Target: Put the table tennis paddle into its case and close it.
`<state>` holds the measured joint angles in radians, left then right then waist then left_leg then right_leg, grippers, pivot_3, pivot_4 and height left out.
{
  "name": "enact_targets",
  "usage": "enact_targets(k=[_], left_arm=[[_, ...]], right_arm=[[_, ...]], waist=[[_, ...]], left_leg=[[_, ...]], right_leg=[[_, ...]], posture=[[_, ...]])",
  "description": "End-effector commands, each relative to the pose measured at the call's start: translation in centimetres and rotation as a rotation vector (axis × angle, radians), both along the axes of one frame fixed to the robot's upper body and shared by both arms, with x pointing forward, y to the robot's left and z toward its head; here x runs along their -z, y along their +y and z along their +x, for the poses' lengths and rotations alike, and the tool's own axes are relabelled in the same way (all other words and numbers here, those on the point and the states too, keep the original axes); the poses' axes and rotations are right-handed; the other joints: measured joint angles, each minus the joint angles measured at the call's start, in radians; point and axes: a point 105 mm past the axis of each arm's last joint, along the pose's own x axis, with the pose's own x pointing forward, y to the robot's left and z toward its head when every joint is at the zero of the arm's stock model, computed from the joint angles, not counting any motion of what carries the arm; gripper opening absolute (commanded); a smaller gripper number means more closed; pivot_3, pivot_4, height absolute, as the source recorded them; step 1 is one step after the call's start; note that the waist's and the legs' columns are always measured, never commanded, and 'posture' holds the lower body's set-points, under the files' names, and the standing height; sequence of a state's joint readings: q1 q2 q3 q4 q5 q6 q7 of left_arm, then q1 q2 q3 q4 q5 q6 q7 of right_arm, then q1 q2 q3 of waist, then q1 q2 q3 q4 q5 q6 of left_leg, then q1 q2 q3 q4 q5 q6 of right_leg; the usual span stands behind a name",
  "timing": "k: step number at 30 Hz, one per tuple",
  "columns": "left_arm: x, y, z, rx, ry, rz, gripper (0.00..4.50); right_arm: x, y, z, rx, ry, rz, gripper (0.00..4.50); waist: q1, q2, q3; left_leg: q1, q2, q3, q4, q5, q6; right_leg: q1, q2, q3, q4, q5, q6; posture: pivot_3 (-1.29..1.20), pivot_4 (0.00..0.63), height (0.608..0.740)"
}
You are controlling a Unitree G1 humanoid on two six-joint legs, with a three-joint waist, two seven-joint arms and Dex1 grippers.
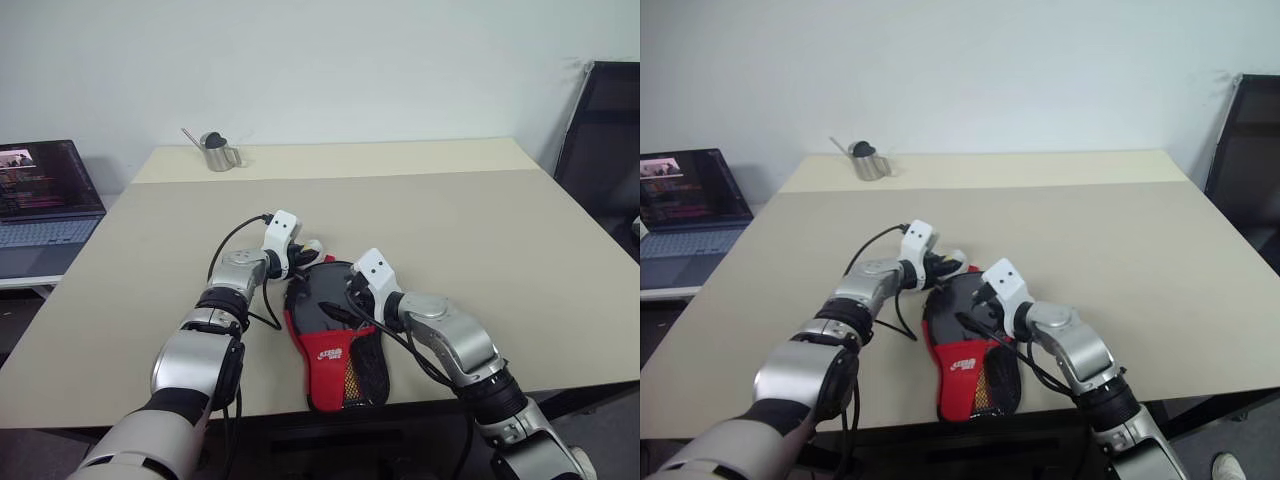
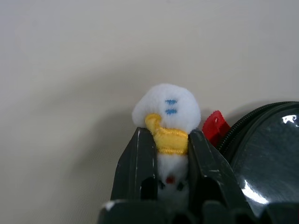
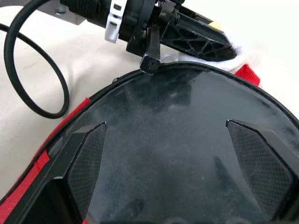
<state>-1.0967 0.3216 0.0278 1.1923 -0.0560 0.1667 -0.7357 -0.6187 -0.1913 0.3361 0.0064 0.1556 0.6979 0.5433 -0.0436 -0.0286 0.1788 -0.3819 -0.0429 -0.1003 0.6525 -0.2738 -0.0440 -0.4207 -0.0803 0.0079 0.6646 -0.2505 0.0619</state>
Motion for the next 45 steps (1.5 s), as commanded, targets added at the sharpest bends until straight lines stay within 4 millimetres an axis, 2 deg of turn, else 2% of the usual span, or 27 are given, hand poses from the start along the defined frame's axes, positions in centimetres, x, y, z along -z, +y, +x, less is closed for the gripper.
enact_targets(k=[1, 7, 13, 17, 25, 33, 37, 45], left_arm=[[-2.2, -0.1, 0.1, 0.022, -0.026, -0.108, 0.37], [-3.0, 2.4, 0.0, -0.031, -0.04, -0.131, 0.36], [-3.1, 2.6, -0.2, -0.02, -0.047, -0.111, 0.36], [-2.5, 1.4, 0.0, 0.01, -0.084, 0.008, 0.36], [-2.8, -1.9, 1.2, 0.013, -0.159, 0.092, 0.36], [-3.6, -4.1, 1.7, 0.002, -0.234, 0.138, 0.36], [-4.3, -4.9, 1.9, 0.008, -0.283, 0.189, 0.36], [-7.3, -5.9, 2.6, -0.027, -0.416, 0.271, 0.36]], right_arm=[[-0.2, 0.6, -0.2, -0.045, 0.008, -0.033, 4.5], [2.1, 0.0, -0.5, -0.04, 0.113, -0.107, 4.5], [3.5, -0.3, -0.4, -0.013, 0.159, -0.151, 4.5], [4.2, -0.4, -0.4, -0.002, 0.176, -0.168, 4.5], [5.6, -1.5, -0.8, 0.009, 0.215, -0.203, 4.5], [6.4, -2.4, -0.7, 0.047, 0.243, -0.215, 4.5], [6.6, -2.5, -1.1, 0.057, 0.255, -0.212, 4.5], [7.2, -3.0, -2.0, 0.082, 0.283, -0.214, 4.5]], waist=[[-0.004, 0.0, 0.0], [-0.012, 0.0, 0.0], [-0.011, 0.0, 0.0], [-0.011, -0.001, -0.001], [-0.004, -0.003, -0.002], [0.003, -0.004, -0.003], [0.011, -0.004, -0.004], [0.013, -0.005, -0.005]], left_leg=[[0.0, 0.0, 0.0, 0.0, 0.0, 0.0], [-0.001, 0.0, -0.002, 0.002, 0.0, 0.0], [-0.001, 0.0, -0.004, 0.006, -0.001, 0.001], [0.0, -0.001, -0.004, 0.009, -0.002, 0.003], [0.002, -0.001, -0.003, 0.01, -0.002, 0.003], [0.002, -0.001, -0.003, 0.011, -0.002, 0.003], [0.002, -0.001, -0.003, 0.011, -0.002, 0.003], [0.002, -0.001, -0.003, 0.011, -0.002, 0.003]], right_leg=[[0.0, 0.0, 0.0, 0.0, 0.0, 0.0], [0.0, 0.0, 0.0, 0.0, 0.0, 0.0], [0.001, 0.0, -0.001, 0.003, 0.0, 0.0], [0.001, 0.0, 0.0, 0.007, 0.0, 0.0], [0.002, 0.0, 0.0, 0.012, 0.0, 0.0], [0.002, 0.0, 0.0, 0.012, 0.0, 0.0], [0.002, 0.0, -0.001, 0.013, 0.0, 0.0], [0.003, 0.0, -0.002, 0.012, 0.0, 0.0]], posture=[[0.0, 0.15, 0.74], [0.0, 0.15, 0.74], [0.0, 0.15, 0.74], [0.0, 0.15, 0.74], [0.0, 0.15, 0.74], [0.0, 0.15, 0.74], [0.0, 0.15, 0.74], [0.0, 0.15, 0.74]])
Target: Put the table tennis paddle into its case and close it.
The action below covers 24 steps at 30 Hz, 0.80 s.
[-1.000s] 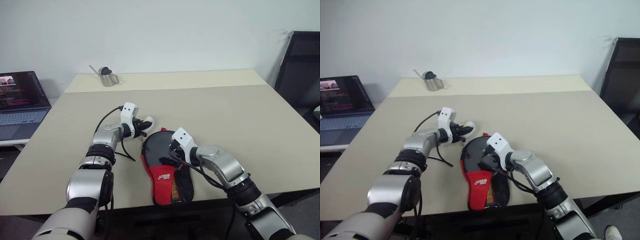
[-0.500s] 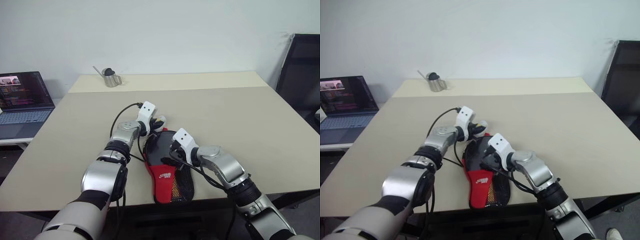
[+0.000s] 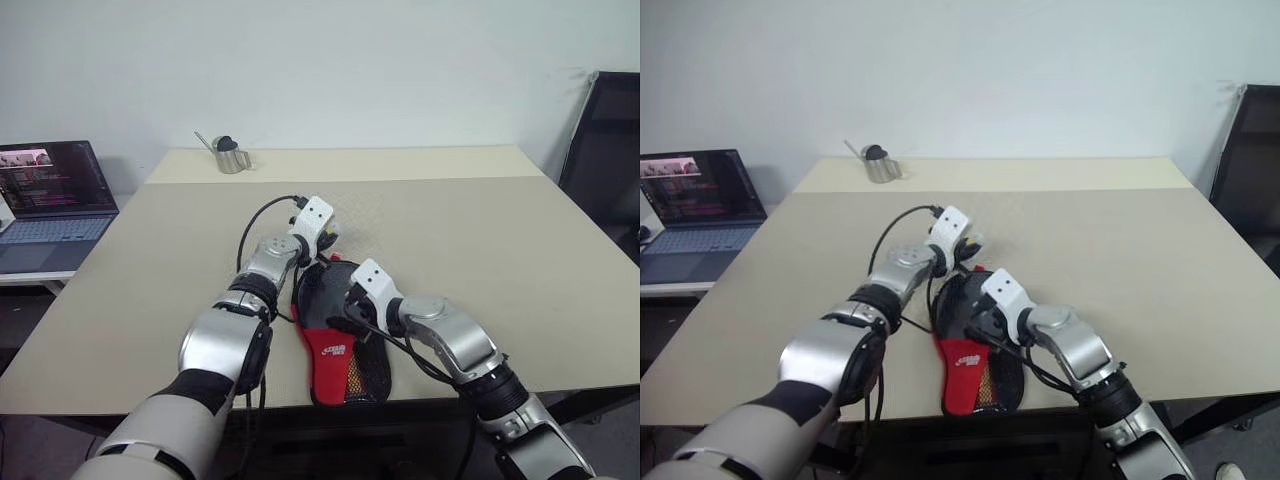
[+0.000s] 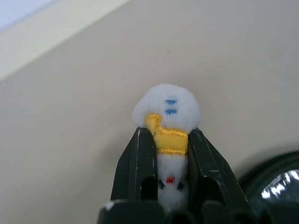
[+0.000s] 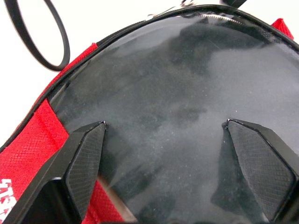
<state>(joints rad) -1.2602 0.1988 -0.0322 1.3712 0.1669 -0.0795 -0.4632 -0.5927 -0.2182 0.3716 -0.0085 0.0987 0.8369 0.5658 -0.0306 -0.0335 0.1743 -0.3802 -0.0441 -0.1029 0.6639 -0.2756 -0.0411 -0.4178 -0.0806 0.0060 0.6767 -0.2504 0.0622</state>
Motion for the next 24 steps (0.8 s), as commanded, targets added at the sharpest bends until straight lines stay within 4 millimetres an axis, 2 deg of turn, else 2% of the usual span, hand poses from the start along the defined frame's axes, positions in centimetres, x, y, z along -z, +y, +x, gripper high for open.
enact_targets(k=[1, 6, 15, 20, 24], left_arm=[[-4.5, -1.4, 0.6, 0.017, -0.161, 0.017, 0.36], [-5.9, -3.0, 0.6, 0.044, -0.263, 0.128, 0.36], [-6.2, -7.9, -0.5, 0.157, -0.365, 0.253, 0.36], [-5.2, -8.4, -0.7, 0.161, -0.354, 0.296, 0.36], [-3.0, -8.2, -0.9, 0.193, -0.284, 0.337, 0.36]], right_arm=[[4.3, -1.8, -1.4, 0.061, 0.171, -0.083, 4.5], [4.7, -2.1, -2.2, 0.075, 0.189, -0.087, 4.5], [4.8, -2.7, -3.0, 0.106, 0.202, -0.092, 4.5], [4.8, -3.0, -3.1, 0.118, 0.205, -0.093, 4.5], [4.7, -2.8, -3.1, 0.118, 0.204, -0.089, 4.5]], waist=[[0.0, 0.0, 0.0], [0.001, 0.0, 0.0], [0.004, 0.0, 0.0], [0.004, 0.0, 0.0], [0.004, 0.0, 0.0]], left_leg=[[0.0, 0.0, 0.0, 0.0, 0.0, 0.0], [0.001, 0.0, -0.001, 0.0, 0.0, 0.0], [0.001, 0.0, -0.006, 0.0, 0.0, 0.0], [0.0, 0.0, -0.009, -0.001, 0.0, 0.0], [0.0, 0.0, -0.009, -0.001, 0.0, 0.0]], right_leg=[[0.0, 0.0, 0.0, 0.0, 0.0, 0.0], [0.002, 0.0, -0.002, -0.001, 0.0, 0.0], [0.009, -0.001, -0.012, -0.008, 0.0, 0.0], [0.012, -0.001, -0.014, -0.012, 0.0, 0.0], [0.012, -0.001, -0.015, -0.013, 0.0, 0.0]], posture=[[0.0, 0.15, 0.74], [0.0, 0.15, 0.74], [0.0, 0.15, 0.74], [0.0, 0.15, 0.74], [0.0, 0.15, 0.74]])
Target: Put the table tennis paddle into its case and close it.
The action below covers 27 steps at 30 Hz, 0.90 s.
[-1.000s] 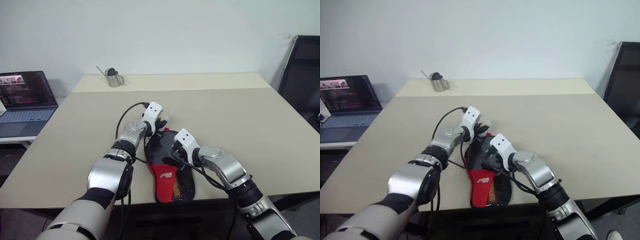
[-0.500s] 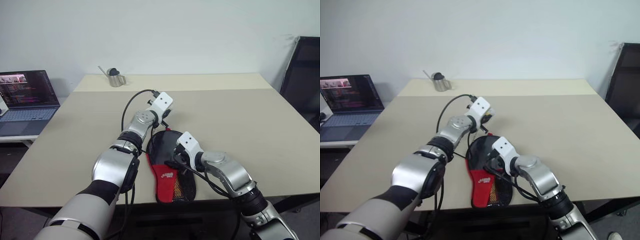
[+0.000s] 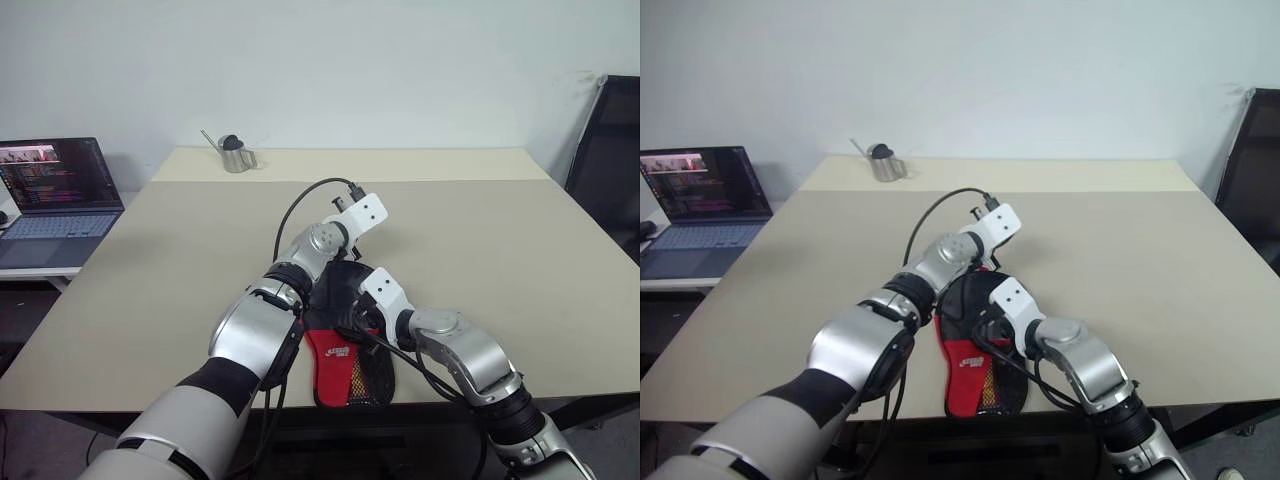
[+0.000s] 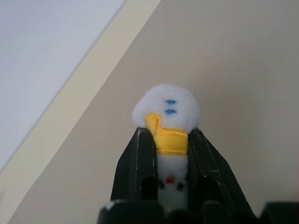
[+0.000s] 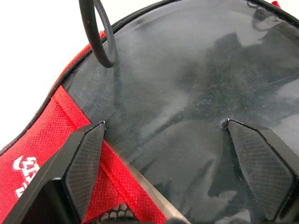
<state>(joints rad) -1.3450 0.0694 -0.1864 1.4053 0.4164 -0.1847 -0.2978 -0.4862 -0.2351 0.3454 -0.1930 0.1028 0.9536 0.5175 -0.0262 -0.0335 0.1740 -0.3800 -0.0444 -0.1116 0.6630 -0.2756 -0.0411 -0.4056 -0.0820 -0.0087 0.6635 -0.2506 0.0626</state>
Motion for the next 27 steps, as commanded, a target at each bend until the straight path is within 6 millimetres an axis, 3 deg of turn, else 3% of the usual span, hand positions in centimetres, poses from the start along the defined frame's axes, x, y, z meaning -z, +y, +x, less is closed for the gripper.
enact_targets(k=[1, 3, 14, 22, 27], left_arm=[[-0.7, -1.5, -0.4, 0.067, -0.019, 0.026, 0.36], [0.1, -1.3, -0.6, 0.073, 0.014, 0.036, 0.36], [1.8, -0.5, -0.8, 0.071, 0.107, 0.04, 4.35], [1.8, -2.3, -1.8, 0.172, 0.147, -0.017, 4.47], [-0.7, -2.6, -1.9, 0.237, 0.118, -0.116, 4.47]], right_arm=[[4.5, -1.5, -1.2, 0.052, 0.186, -0.088, 4.5], [4.4, -1.3, -1.1, 0.049, 0.183, -0.085, 4.5], [3.7, -0.8, 0.0, 0.049, 0.153, -0.072, 4.5], [3.5, -0.7, 0.8, 0.056, 0.136, -0.073, 4.5], [3.0, -0.5, 1.2, 0.052, 0.123, -0.058, 4.5]], waist=[[0.0, 0.0, 0.0], [0.0, 0.0, 0.0], [-0.005, 0.001, -0.002], [-0.006, 0.002, -0.003], [-0.009, 0.003, -0.003]], left_leg=[[0.0, 0.0, 0.0, 0.0, 0.0, 0.0], [0.0, 0.0, 0.0, 0.0, 0.0, 0.0], [0.002, 0.0, 0.0, 0.0, 0.0, 0.0], [0.004, 0.001, 0.0, 0.0, 0.0, 0.0], [0.005, 0.001, 0.001, 0.0, 0.0, 0.0]], right_leg=[[0.0, 0.0, 0.0, 0.0, 0.0, 0.0], [0.0, 0.0, 0.0, 0.0, 0.0, 0.0], [0.001, 0.0, 0.0, 0.001, 0.0, 0.0], [0.002, 0.0, 0.0, 0.003, 0.0, 0.0], [0.003, 0.001, 0.0, 0.003, 0.0, 0.0]], posture=[[0.0, 0.15, 0.74], [0.0, 0.15, 0.74], [0.0, 0.15, 0.74], [0.0, 0.15, 0.74], [0.0, 0.15, 0.74]])
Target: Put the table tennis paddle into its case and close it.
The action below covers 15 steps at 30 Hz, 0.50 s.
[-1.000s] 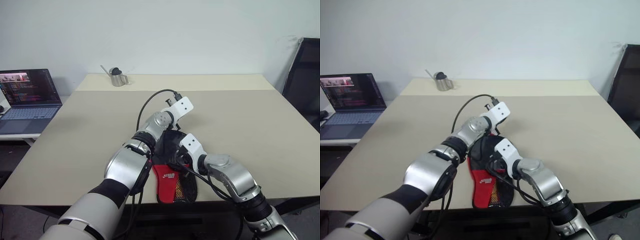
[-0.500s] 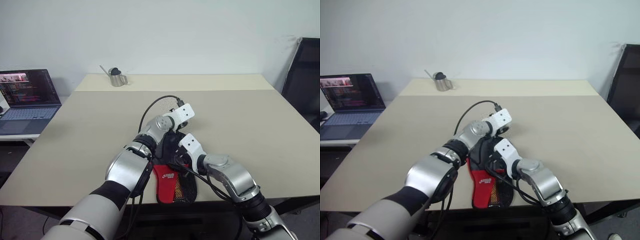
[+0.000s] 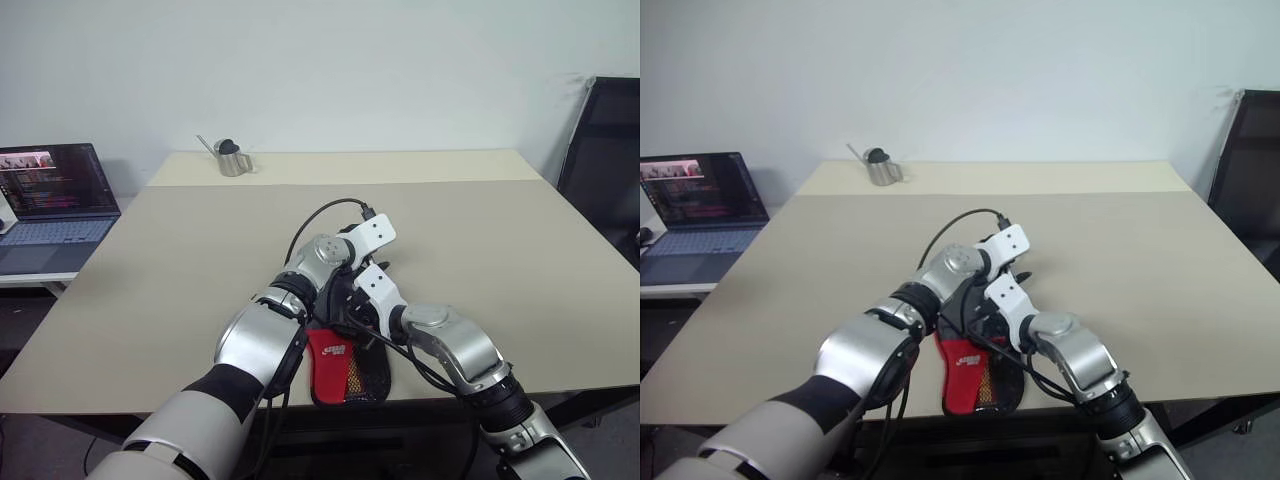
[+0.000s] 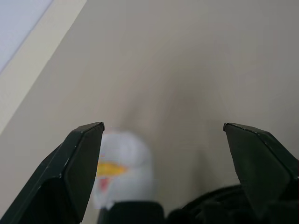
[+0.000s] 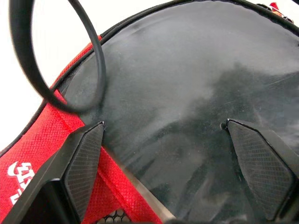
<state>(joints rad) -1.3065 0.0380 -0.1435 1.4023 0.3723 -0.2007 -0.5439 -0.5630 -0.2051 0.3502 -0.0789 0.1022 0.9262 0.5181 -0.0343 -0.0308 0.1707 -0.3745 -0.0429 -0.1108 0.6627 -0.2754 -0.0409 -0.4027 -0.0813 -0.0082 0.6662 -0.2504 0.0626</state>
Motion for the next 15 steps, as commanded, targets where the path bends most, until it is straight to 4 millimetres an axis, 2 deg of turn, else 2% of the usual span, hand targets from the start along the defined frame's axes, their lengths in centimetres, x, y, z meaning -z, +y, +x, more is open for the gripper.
enact_targets(k=[1, 4, 10, 12, 15], left_arm=[[-4.1, -0.1, 0.4, 0.032, -0.09, -0.111, 4.47], [-5.6, 2.0, 1.2, -0.01, -0.132, -0.135, 4.47], [-7.6, 9.2, 2.5, -0.134, -0.187, -0.127, 4.47], [-8.1, 10.7, 2.0, -0.106, -0.119, -0.236, 4.47], [-7.7, 11.9, -0.7, 0.118, 0.049, -0.396, 4.47]], right_arm=[[3.0, -1.3, 0.0, 0.056, 0.114, -0.049, 4.5], [2.5, -1.2, 0.2, 0.059, 0.116, -0.021, 4.5], [1.3, -1.3, 0.6, 0.069, 0.102, 0.028, 4.5], [0.5, -1.2, 0.4, 0.056, 0.09, 0.055, 4.5], [-1.5, -1.4, 0.2, 0.029, 0.055, 0.102, 4.5]], waist=[[-0.001, 0.0, 0.0], [-0.005, 0.0, 0.0], [-0.007, 0.0, 0.0], [-0.007, 0.0, 0.0], [-0.005, 0.001, 0.0]], left_leg=[[0.0, 0.0, 0.0, 0.0, 0.0, 0.0], [0.0, 0.001, 0.0, 0.0, 0.0, 0.0], [0.0, 0.001, 0.0, 0.0, 0.0, 0.0], [-0.001, 0.001, -0.001, 0.0, 0.0, 0.0], [-0.003, 0.001, -0.001, 0.0, 0.0, 0.0]], right_leg=[[0.0, 0.0, 0.0, 0.0, 0.0, 0.0], [0.0, 0.001, 0.0, 0.0, 0.0, 0.0], [-0.001, 0.001, 0.0, 0.001, 0.0, -0.001], [-0.001, 0.001, 0.0, 0.0, 0.0, -0.001], [-0.002, 0.001, -0.001, -0.001, 0.0, -0.001]], posture=[[0.0, 0.15, 0.74], [0.0, 0.15, 0.74], [0.0, 0.15, 0.74], [0.0, 0.15, 0.74], [0.0, 0.15, 0.74]])
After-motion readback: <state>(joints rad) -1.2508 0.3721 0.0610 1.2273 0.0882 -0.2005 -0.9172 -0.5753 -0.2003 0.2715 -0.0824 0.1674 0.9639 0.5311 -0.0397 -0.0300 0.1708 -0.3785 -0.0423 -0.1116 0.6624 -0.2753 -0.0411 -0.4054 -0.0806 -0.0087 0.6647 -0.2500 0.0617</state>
